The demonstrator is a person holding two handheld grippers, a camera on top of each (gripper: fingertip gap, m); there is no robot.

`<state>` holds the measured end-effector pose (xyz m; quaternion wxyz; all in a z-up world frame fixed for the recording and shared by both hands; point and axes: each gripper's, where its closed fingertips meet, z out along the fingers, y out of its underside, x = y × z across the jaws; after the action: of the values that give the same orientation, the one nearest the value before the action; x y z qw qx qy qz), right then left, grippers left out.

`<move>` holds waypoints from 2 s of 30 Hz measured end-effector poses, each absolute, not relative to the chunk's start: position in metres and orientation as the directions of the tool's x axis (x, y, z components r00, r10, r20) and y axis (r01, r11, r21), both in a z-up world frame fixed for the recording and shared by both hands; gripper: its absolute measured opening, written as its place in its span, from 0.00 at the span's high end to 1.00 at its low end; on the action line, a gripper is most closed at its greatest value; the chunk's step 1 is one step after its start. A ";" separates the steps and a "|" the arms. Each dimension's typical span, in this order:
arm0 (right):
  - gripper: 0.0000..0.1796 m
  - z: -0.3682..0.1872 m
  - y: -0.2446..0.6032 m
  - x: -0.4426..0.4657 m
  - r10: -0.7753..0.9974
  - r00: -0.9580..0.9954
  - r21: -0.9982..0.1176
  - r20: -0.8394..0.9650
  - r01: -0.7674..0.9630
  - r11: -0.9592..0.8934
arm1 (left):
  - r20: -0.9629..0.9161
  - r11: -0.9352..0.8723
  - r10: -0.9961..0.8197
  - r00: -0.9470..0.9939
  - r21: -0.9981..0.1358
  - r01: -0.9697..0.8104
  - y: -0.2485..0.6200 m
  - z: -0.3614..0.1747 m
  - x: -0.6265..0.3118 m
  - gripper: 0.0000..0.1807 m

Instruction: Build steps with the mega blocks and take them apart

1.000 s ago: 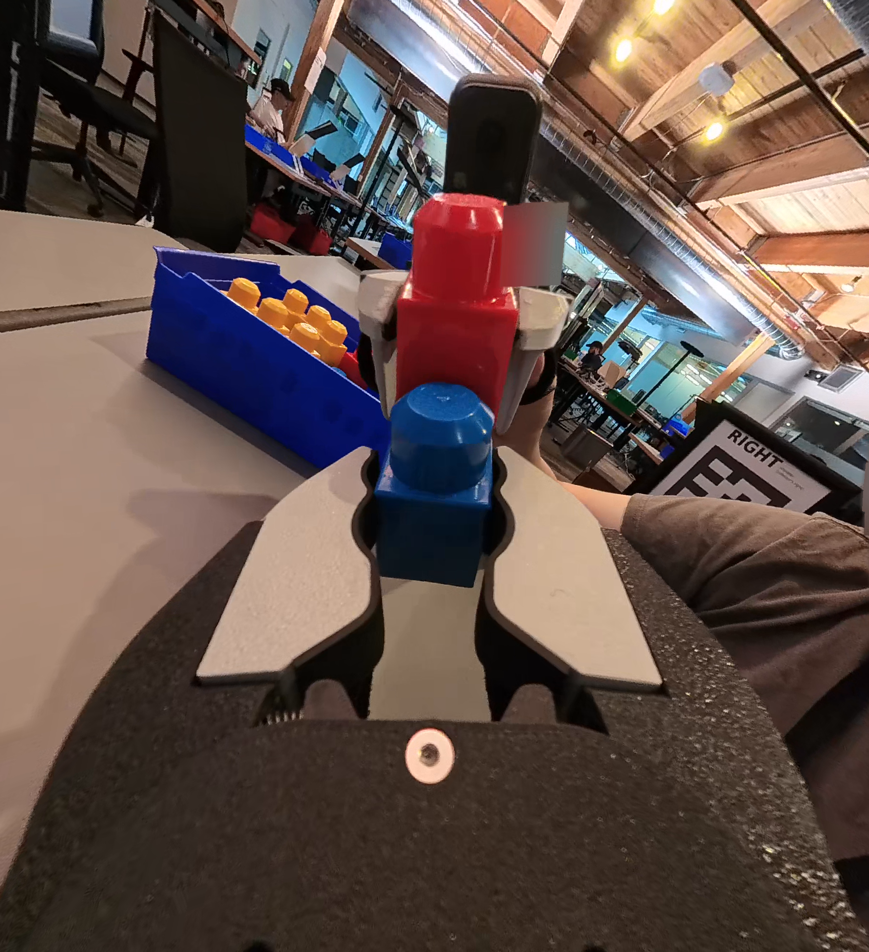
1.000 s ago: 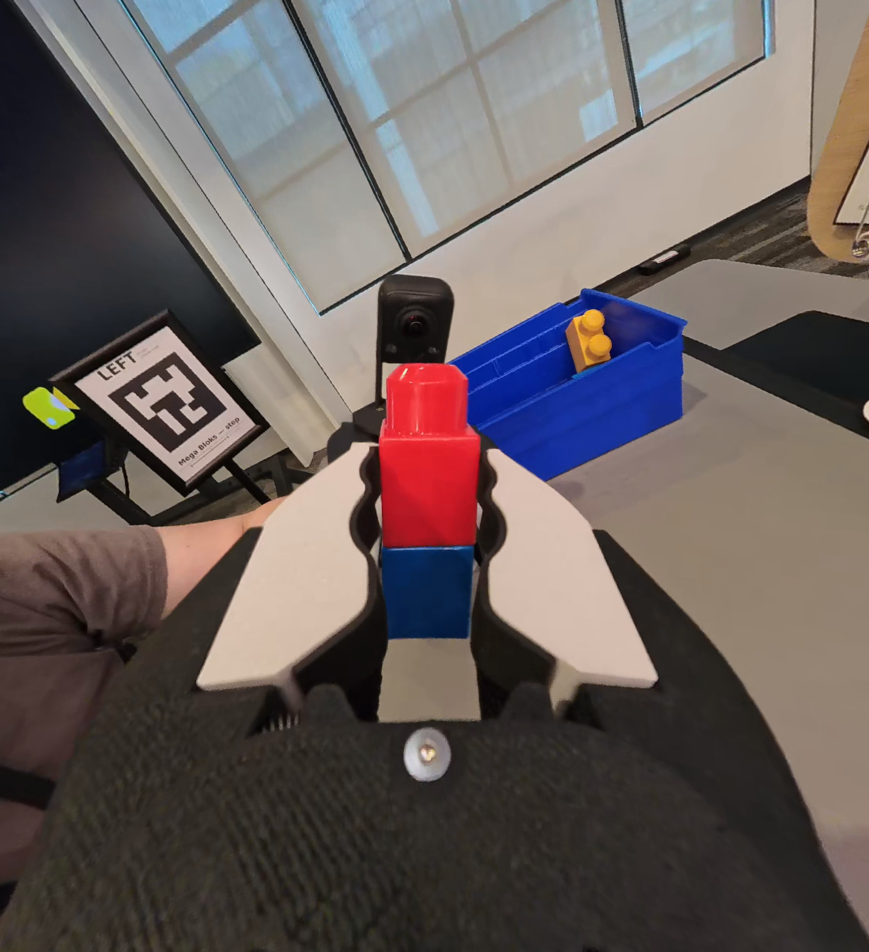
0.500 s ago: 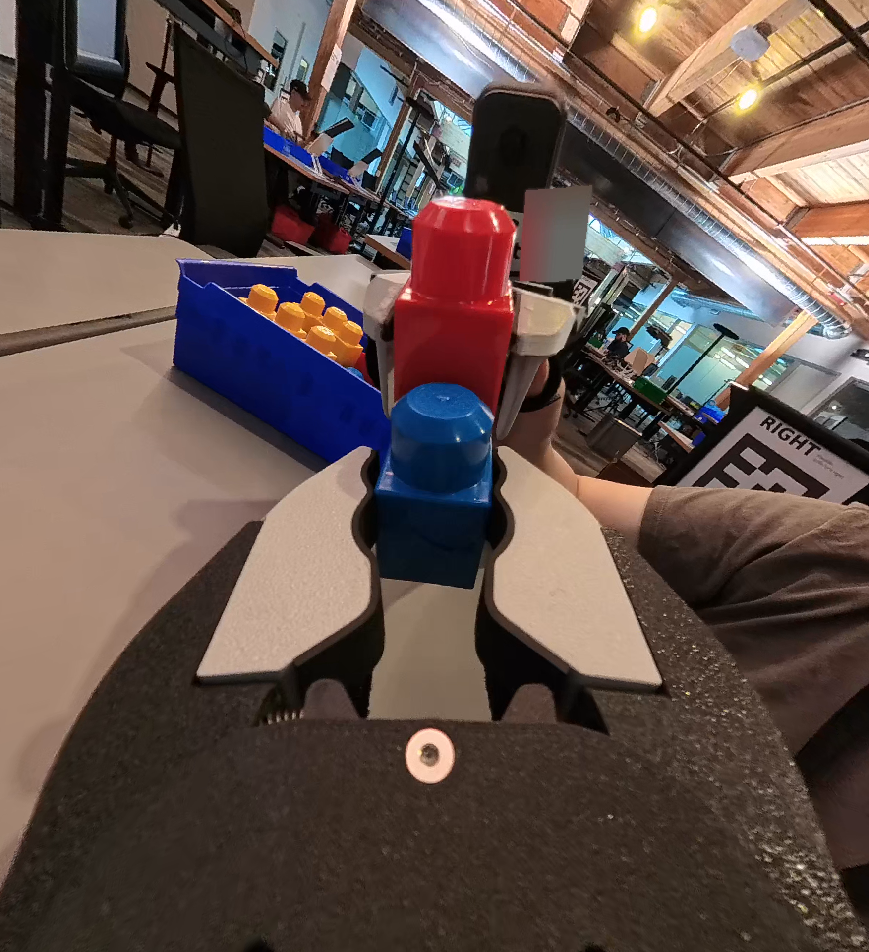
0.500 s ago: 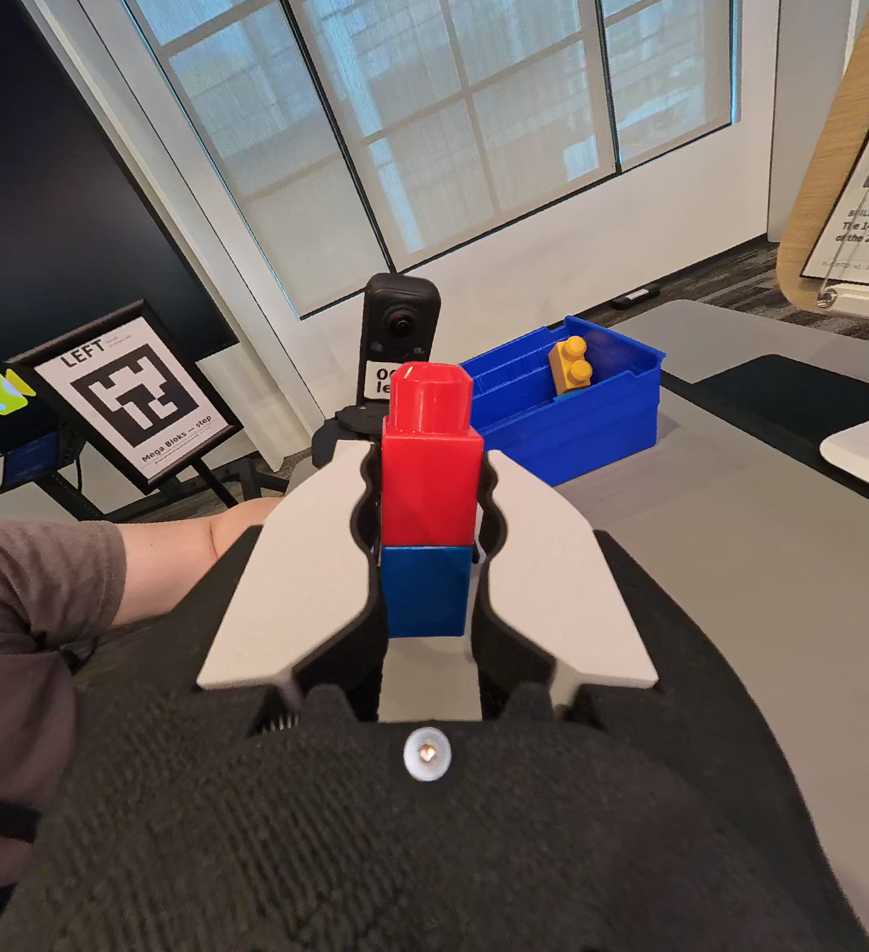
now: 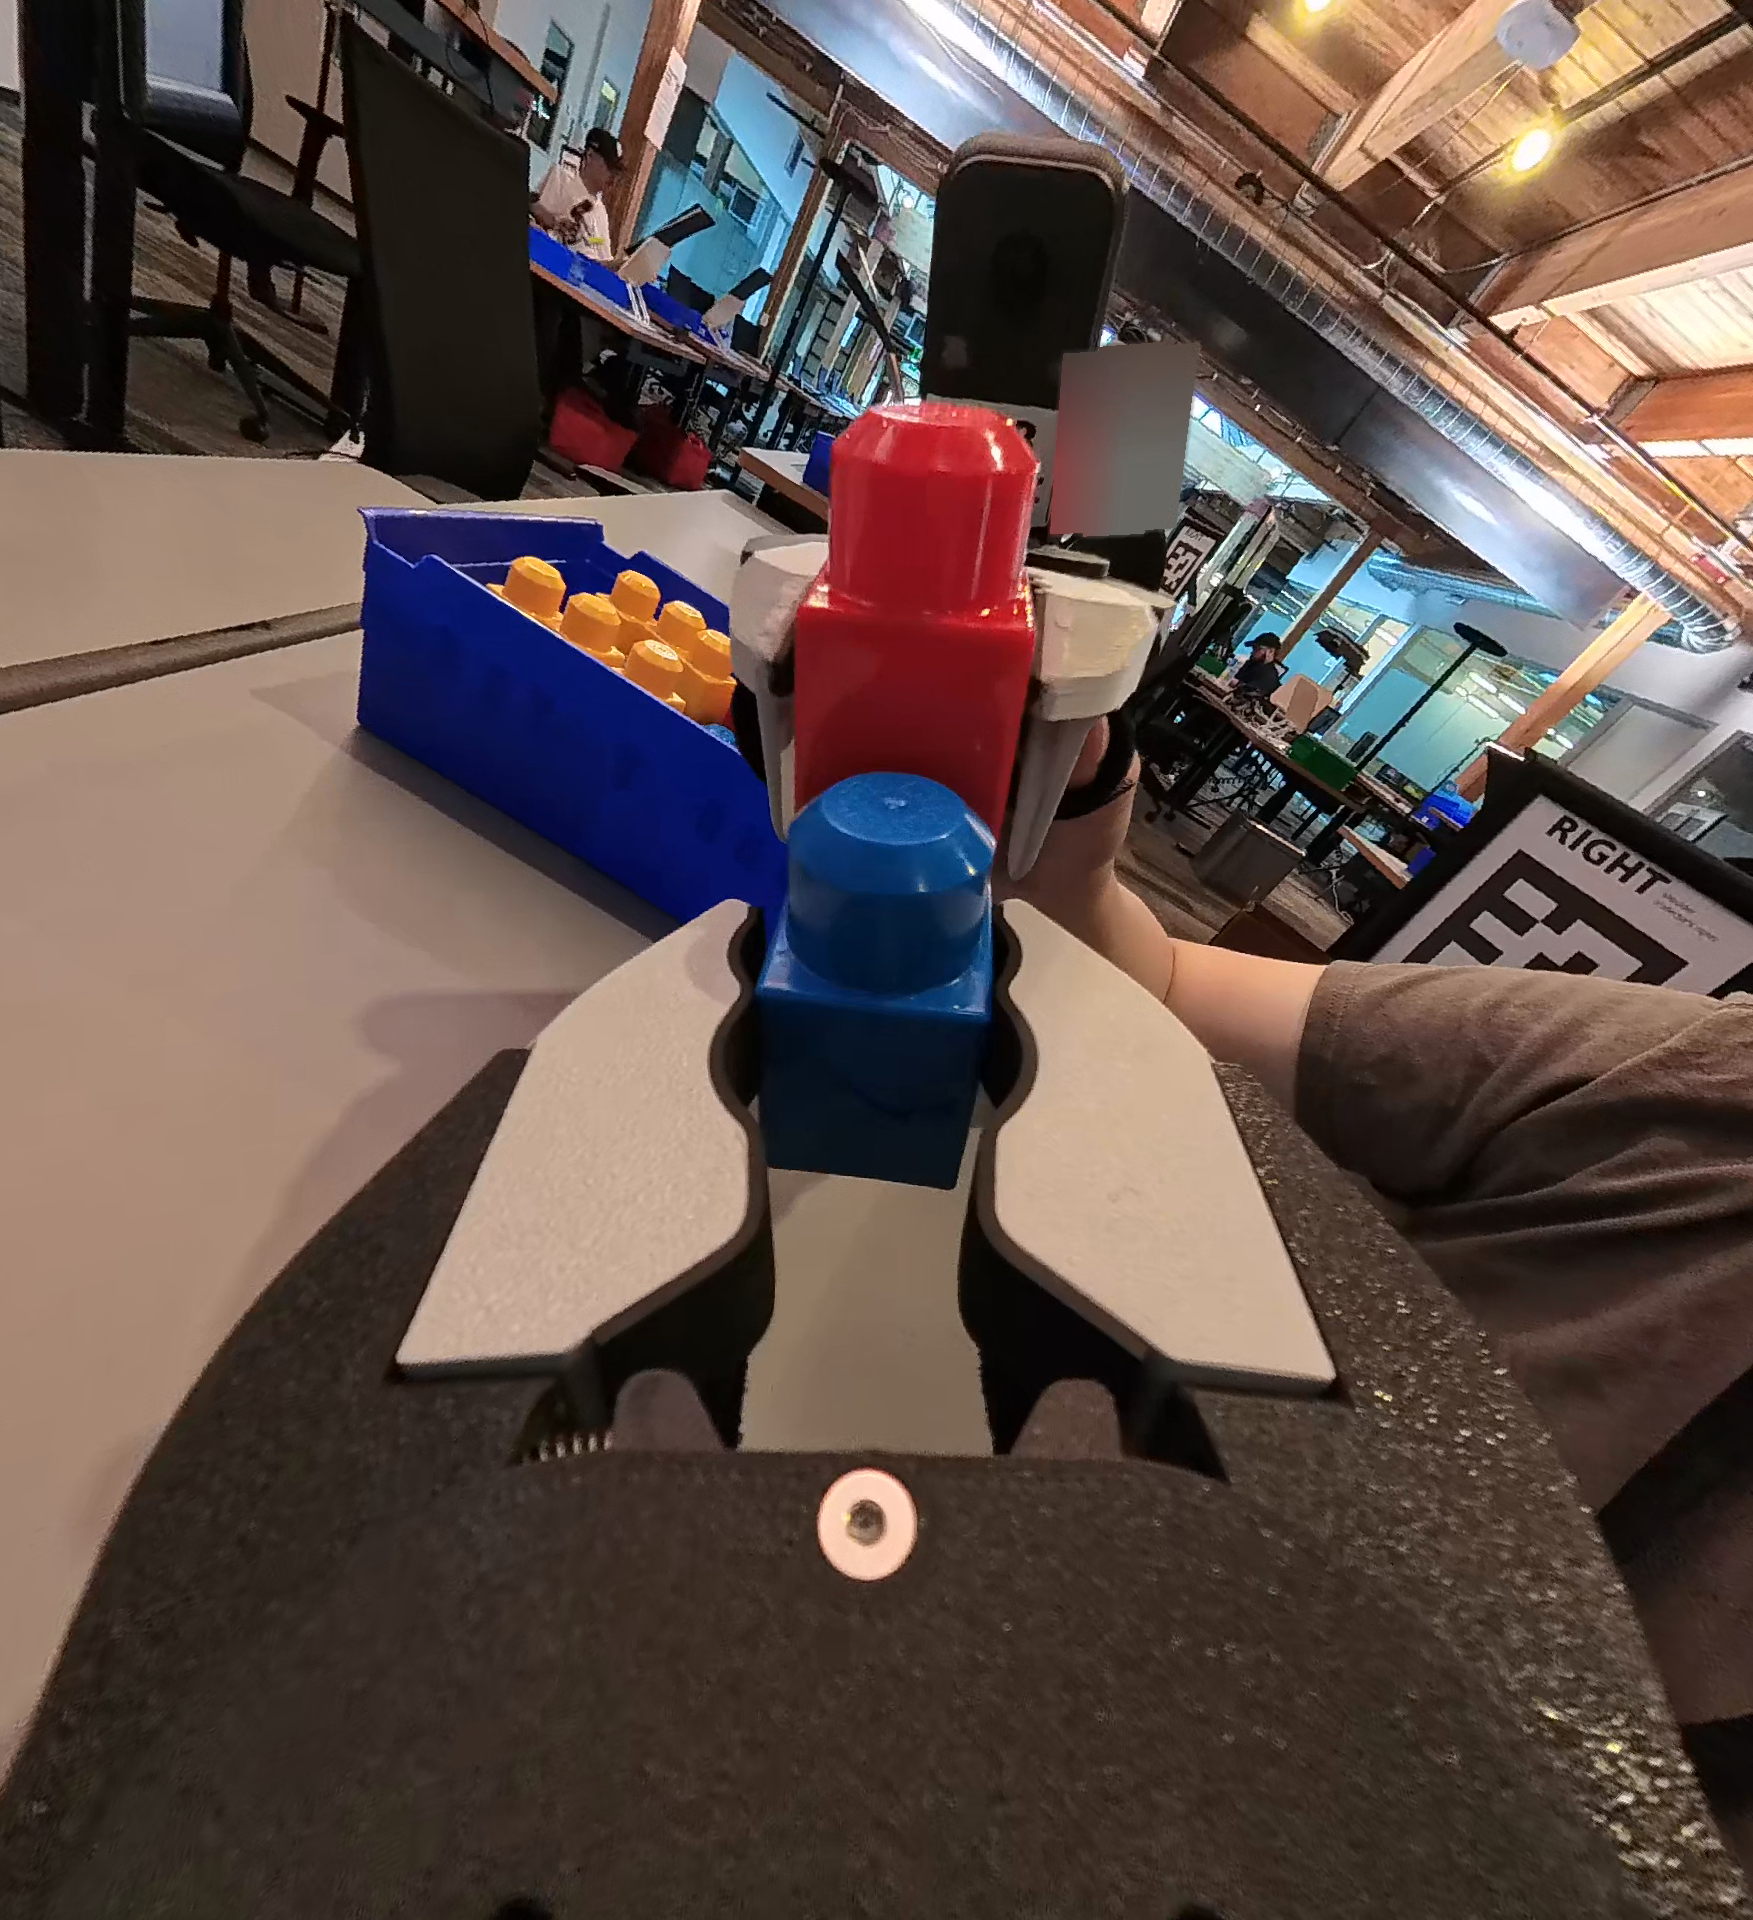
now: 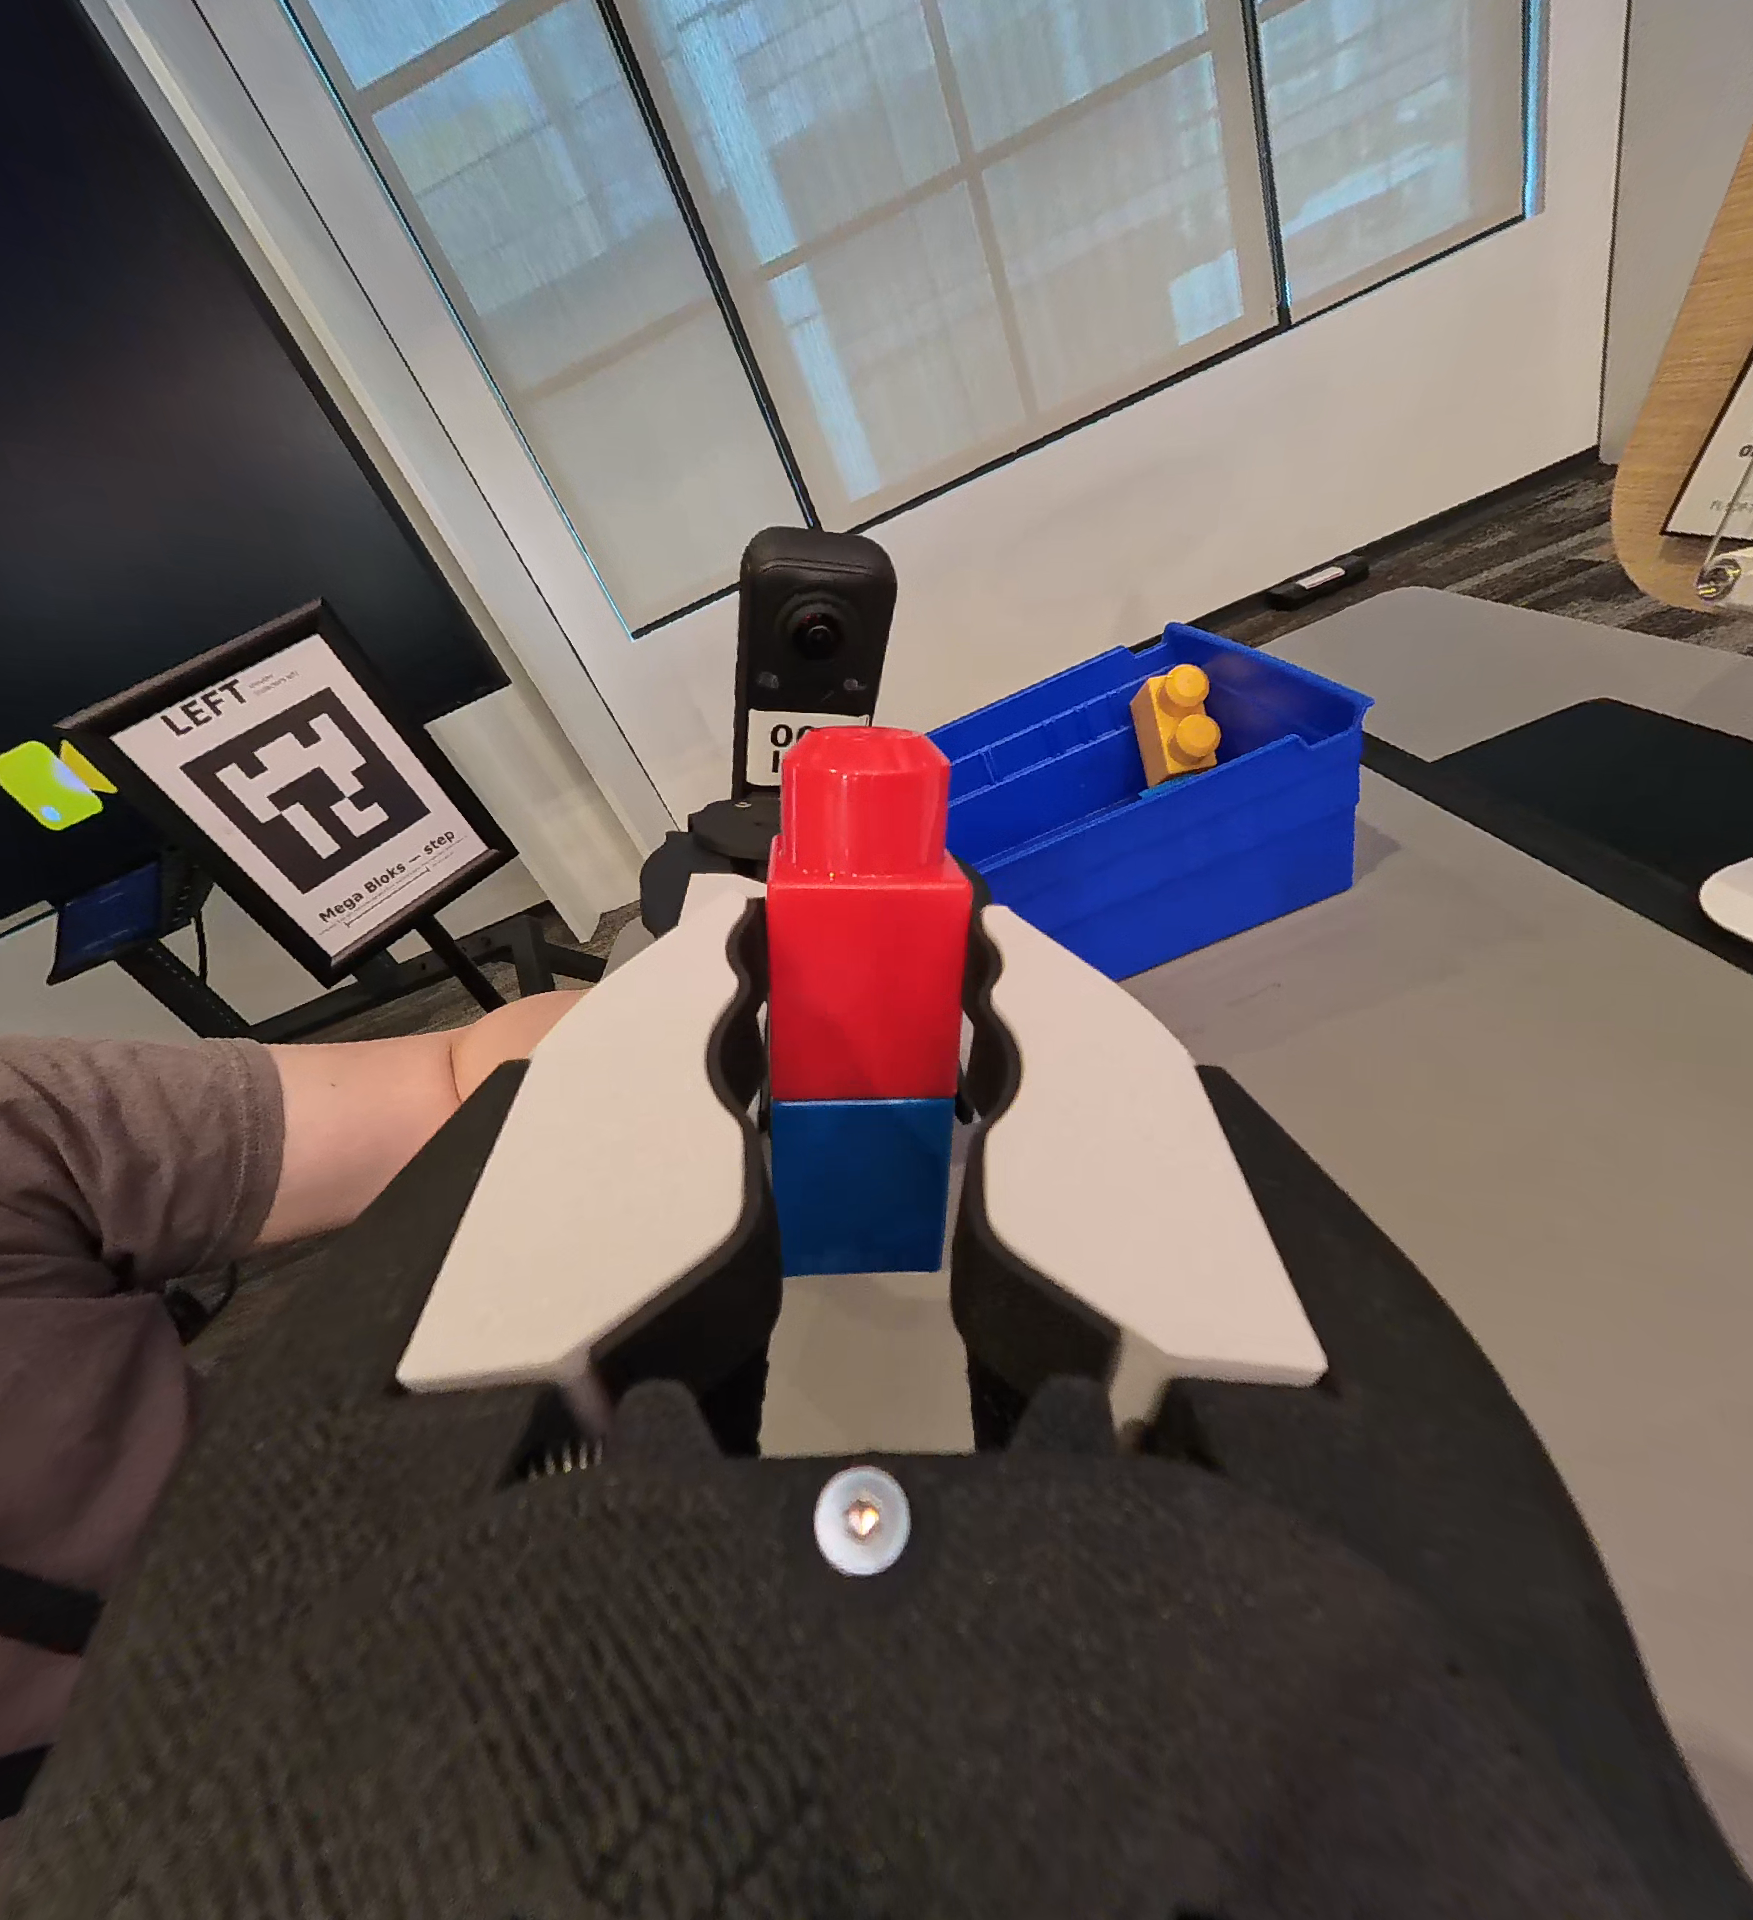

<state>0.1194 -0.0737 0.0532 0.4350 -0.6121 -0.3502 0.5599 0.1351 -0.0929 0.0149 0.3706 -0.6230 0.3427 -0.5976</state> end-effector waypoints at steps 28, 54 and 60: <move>0.79 -0.037 -0.108 0.160 0.996 0.061 -0.639 -0.068 0.764 -0.090 | 0.155 -0.183 -0.983 0.097 -0.835 -0.519 -0.114 -0.065 0.150 0.68; 0.79 -0.051 -0.049 0.418 0.896 0.442 -0.490 0.054 0.793 -0.361 | 0.164 -0.186 -0.982 0.095 -0.923 -0.336 -0.111 0.004 0.125 0.65; 0.79 -0.090 -0.037 0.417 0.928 0.354 -0.330 0.112 0.894 -0.302 | 0.174 -0.197 -0.980 0.101 -0.932 -0.305 -0.107 0.013 0.117 0.66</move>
<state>0.4175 -0.0365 -0.0898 0.1701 -0.8052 -0.5659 0.0498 0.1170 -0.1069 0.0132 0.3822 -0.6358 0.5052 -0.4409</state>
